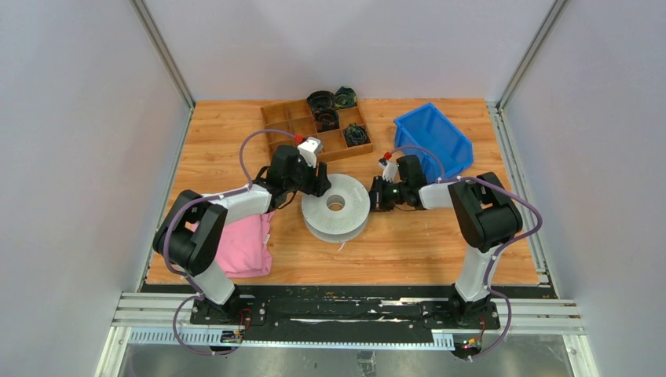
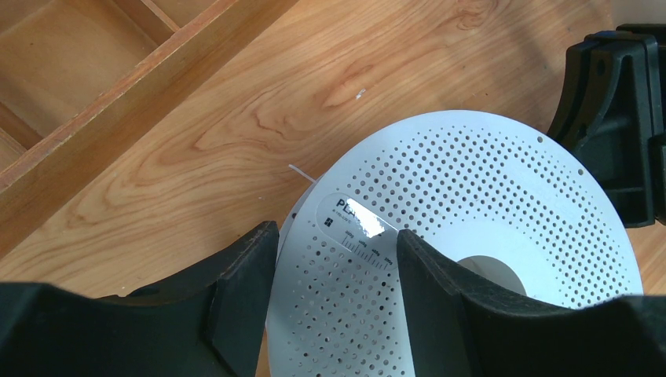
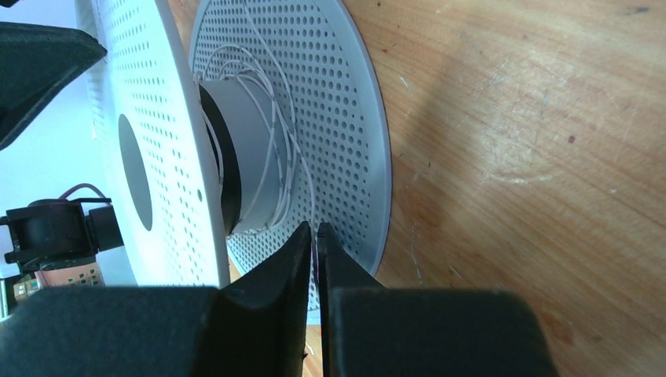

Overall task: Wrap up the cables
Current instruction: Adjust the cable on the cable reel.

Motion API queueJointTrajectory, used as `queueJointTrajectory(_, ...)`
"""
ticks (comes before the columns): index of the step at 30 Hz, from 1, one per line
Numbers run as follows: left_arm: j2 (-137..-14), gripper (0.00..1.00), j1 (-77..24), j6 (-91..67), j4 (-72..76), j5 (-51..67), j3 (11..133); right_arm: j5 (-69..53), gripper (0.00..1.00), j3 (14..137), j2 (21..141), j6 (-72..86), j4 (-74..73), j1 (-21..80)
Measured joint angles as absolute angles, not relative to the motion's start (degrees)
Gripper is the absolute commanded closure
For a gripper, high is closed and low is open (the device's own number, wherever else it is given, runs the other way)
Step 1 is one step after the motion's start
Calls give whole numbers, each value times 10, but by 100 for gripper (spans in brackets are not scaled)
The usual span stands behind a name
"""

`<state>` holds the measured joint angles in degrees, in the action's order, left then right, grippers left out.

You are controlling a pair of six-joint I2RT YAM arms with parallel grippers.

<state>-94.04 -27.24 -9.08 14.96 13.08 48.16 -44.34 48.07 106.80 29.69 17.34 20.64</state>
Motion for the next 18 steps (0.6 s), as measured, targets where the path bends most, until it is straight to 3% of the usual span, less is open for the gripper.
queueJointTrajectory(18, -940, 39, -272, -91, 150, 131, 482, -430, 72, 484, 1048, 274, 143, 202)
